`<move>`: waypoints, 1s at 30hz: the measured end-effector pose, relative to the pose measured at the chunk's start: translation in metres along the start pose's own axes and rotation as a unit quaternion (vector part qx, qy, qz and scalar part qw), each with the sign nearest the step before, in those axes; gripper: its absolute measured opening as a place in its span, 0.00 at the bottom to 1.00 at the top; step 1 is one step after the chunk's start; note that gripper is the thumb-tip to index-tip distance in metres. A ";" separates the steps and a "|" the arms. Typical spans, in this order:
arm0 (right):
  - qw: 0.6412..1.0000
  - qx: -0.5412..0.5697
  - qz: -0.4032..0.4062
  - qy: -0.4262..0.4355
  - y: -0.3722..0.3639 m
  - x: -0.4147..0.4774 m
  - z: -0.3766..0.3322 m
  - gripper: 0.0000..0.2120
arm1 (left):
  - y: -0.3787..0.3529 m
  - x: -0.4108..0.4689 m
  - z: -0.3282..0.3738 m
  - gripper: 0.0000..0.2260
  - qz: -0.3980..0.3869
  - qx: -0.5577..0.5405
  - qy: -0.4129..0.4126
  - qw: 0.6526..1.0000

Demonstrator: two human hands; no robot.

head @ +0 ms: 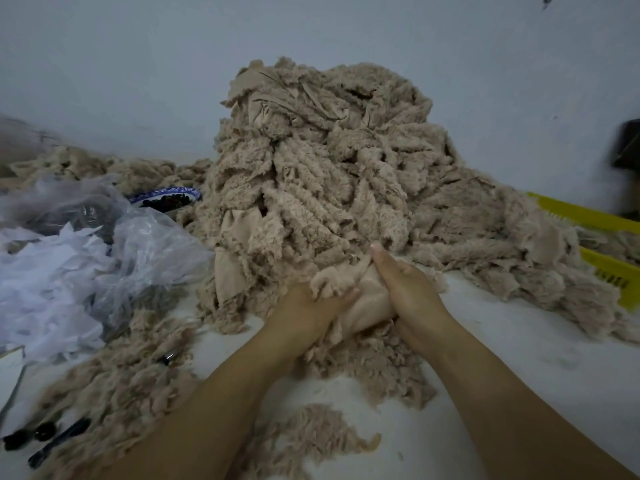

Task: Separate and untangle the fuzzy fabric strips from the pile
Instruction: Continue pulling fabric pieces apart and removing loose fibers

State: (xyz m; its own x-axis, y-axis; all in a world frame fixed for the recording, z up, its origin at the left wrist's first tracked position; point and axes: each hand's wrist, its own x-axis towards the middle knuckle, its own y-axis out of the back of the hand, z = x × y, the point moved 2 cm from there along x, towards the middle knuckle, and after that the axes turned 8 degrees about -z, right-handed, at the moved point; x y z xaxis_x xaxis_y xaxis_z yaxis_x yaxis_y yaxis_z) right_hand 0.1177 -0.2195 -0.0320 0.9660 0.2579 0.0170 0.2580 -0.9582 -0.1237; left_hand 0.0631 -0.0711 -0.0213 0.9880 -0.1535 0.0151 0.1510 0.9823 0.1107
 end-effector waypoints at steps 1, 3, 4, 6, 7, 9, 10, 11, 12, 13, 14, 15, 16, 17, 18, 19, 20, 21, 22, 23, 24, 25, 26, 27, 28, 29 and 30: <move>0.999 -0.016 0.034 -0.014 0.002 0.001 -0.001 0.23 | 0.001 0.001 -0.001 0.13 0.000 -0.045 0.011 0.999; 0.996 -0.056 0.067 -0.025 0.005 0.000 -0.004 0.27 | 0.005 0.002 -0.001 0.17 0.001 -0.165 0.037 0.986; 0.995 -0.076 0.062 -0.019 0.006 -0.001 -0.005 0.29 | 0.007 0.002 0.000 0.18 0.002 -0.215 0.050 0.975; 0.994 -0.101 0.048 -0.001 0.006 -0.004 -0.008 0.33 | 0.014 0.005 -0.001 0.16 -0.004 -0.277 0.064 0.959; 0.994 -0.101 0.044 0.004 0.007 -0.005 -0.009 0.33 | 0.017 0.006 -0.001 0.13 -0.007 -0.301 0.062 0.952; 0.995 -0.086 0.044 0.013 0.008 -0.004 -0.010 0.33 | 0.022 0.008 -0.002 0.09 -0.013 -0.349 0.048 0.936; 0.996 -0.077 0.047 0.014 0.009 -0.002 -0.009 0.33 | 0.023 0.008 -0.002 0.09 -0.019 -0.369 0.042 0.928; 0.996 -0.072 0.052 0.014 0.009 -0.002 -0.008 0.33 | 0.023 0.009 -0.003 0.09 -0.024 -0.387 0.037 0.921; 0.996 -0.070 0.058 0.016 0.009 -0.001 -0.008 0.34 | 0.023 0.008 -0.001 0.09 -0.029 -0.403 0.031 0.914; 0.996 -0.061 0.064 0.020 0.008 -0.001 -0.009 0.33 | 0.023 0.008 0.000 0.09 -0.031 -0.419 0.021 0.907; 0.996 -0.037 0.071 0.026 0.010 -0.001 -0.009 0.32 | 0.025 0.008 0.002 0.09 -0.025 -0.440 0.007 0.898; 0.997 -0.003 0.077 0.032 0.012 -0.001 -0.011 0.29 | 0.028 0.009 0.004 0.10 -0.011 -0.458 -0.012 0.889; 0.996 0.025 0.075 0.041 0.015 -0.001 -0.013 0.26 | 0.033 0.010 0.005 0.11 0.010 -0.465 -0.034 0.885; 0.996 0.043 0.066 0.049 0.018 -0.001 -0.014 0.24 | 0.036 0.010 0.004 0.12 0.036 -0.460 -0.048 0.886; 0.996 0.052 0.051 0.057 0.019 -0.001 -0.014 0.25 | 0.038 0.011 0.005 0.12 0.053 -0.454 -0.050 0.888; 0.995 0.061 0.038 0.062 0.018 -0.001 -0.014 0.27 | 0.037 0.012 0.004 0.11 0.055 -0.462 -0.040 0.884; 0.995 0.073 0.025 0.067 0.015 -0.002 -0.014 0.28 | 0.036 0.012 0.004 0.10 0.048 -0.478 -0.026 0.876; 0.992 0.099 0.013 0.074 0.012 -0.002 -0.014 0.28 | 0.037 0.012 0.003 0.09 0.043 -0.489 -0.020 0.871; 0.987 0.136 0.005 0.083 0.010 -0.002 -0.015 0.27 | 0.039 0.013 0.003 0.09 0.038 -0.497 -0.023 0.867; 0.979 0.186 0.008 0.088 0.012 -0.002 -0.016 0.26 | 0.044 0.012 0.003 0.09 0.037 -0.509 -0.032 0.860; 0.967 0.237 0.021 0.090 0.018 -0.001 -0.018 0.25 | 0.050 0.011 0.004 0.09 0.037 -0.527 -0.045 0.848; 0.955 0.281 0.041 0.089 0.027 0.000 -0.019 0.25 | 0.059 0.011 0.002 0.10 0.041 -0.545 -0.060 0.835; 0.949 0.296 0.064 0.089 0.038 0.001 -0.019 0.24 | 0.067 0.010 0.000 0.11 0.048 -0.558 -0.071 0.825; 0.957 0.263 0.087 0.083 0.045 0.001 -0.019 0.22 | 0.071 0.010 -0.002 0.12 0.056 -0.560 -0.073 0.823; 0.974 0.184 0.107 0.073 0.049 0.002 -0.016 0.20 | 0.070 0.009 -0.003 0.13 0.060 -0.554 -0.061 0.828; 0.990 0.066 0.111 0.054 0.049 0.003 -0.011 0.18 | 0.066 0.010 -0.005 0.15 0.058 -0.544 -0.042 0.836; 0.993 -0.063 0.092 0.033 0.043 0.004 -0.006 0.17 | 0.061 0.012 -0.007 0.17 0.049 -0.532 -0.021 0.845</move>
State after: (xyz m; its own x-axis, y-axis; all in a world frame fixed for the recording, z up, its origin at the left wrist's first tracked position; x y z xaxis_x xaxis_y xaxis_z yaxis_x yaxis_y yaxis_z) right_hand 0.1327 -0.2608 -0.0318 0.9948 0.0718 0.0720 0.0724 -0.9974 -0.0048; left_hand 0.0845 -0.0127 -0.0210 0.9989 -0.0467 0.0100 0.0332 0.5272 -0.8491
